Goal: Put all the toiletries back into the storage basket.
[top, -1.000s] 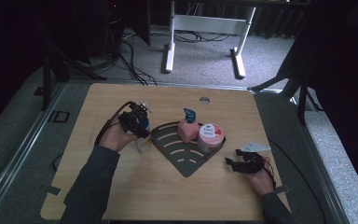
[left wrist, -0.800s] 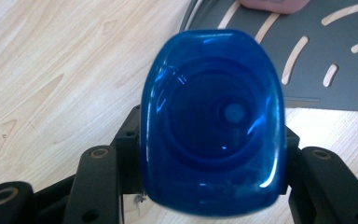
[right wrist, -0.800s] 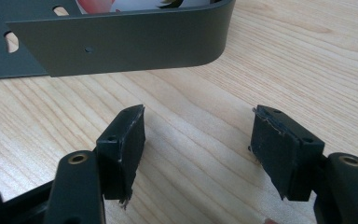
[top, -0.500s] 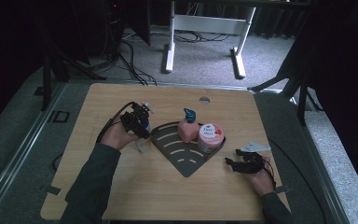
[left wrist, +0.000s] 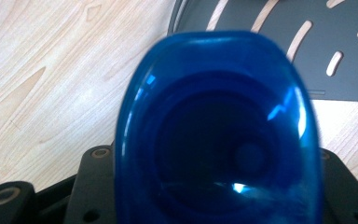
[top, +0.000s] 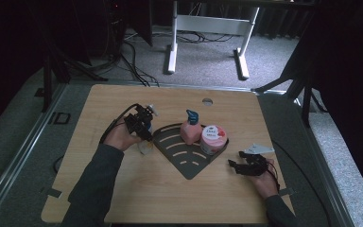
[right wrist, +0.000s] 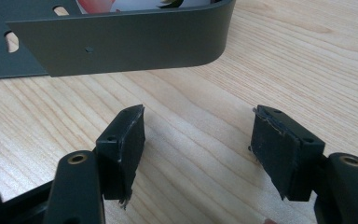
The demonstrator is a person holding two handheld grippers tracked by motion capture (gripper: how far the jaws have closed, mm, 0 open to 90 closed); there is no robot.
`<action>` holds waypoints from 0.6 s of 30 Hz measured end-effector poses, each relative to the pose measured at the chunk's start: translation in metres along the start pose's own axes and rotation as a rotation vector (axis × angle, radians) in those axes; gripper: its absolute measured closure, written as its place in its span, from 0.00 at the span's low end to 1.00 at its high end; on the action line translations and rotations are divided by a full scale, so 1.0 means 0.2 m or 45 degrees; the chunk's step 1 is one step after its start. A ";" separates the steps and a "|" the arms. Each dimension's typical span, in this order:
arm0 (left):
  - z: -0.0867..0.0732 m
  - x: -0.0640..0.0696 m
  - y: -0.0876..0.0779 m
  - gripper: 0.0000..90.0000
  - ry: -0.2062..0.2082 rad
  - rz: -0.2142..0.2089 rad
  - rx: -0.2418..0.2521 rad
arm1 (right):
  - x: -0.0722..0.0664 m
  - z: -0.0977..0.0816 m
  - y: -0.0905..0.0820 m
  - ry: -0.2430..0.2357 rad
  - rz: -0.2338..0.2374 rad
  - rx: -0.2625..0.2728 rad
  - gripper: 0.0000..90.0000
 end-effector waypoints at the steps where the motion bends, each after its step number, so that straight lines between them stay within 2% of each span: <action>1: 0.00 0.00 0.00 0.53 0.002 0.005 -0.007 | 0.00 0.00 0.00 0.000 0.000 0.000 0.39; 14: 0.00 -0.01 0.03 0.52 -0.011 0.013 -0.032 | 0.00 0.00 0.00 0.000 0.000 0.000 0.39; 18: 0.00 -0.01 0.04 0.52 0.001 0.020 -0.057 | 0.00 0.00 0.00 0.000 0.000 0.000 0.38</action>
Point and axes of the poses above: each handheld gripper's, and its own axes: y roughly forward along the jaws, z roughly out of its top, x roughly to its right, the point moved 5 cm from there along y, roughly forward along the jaws
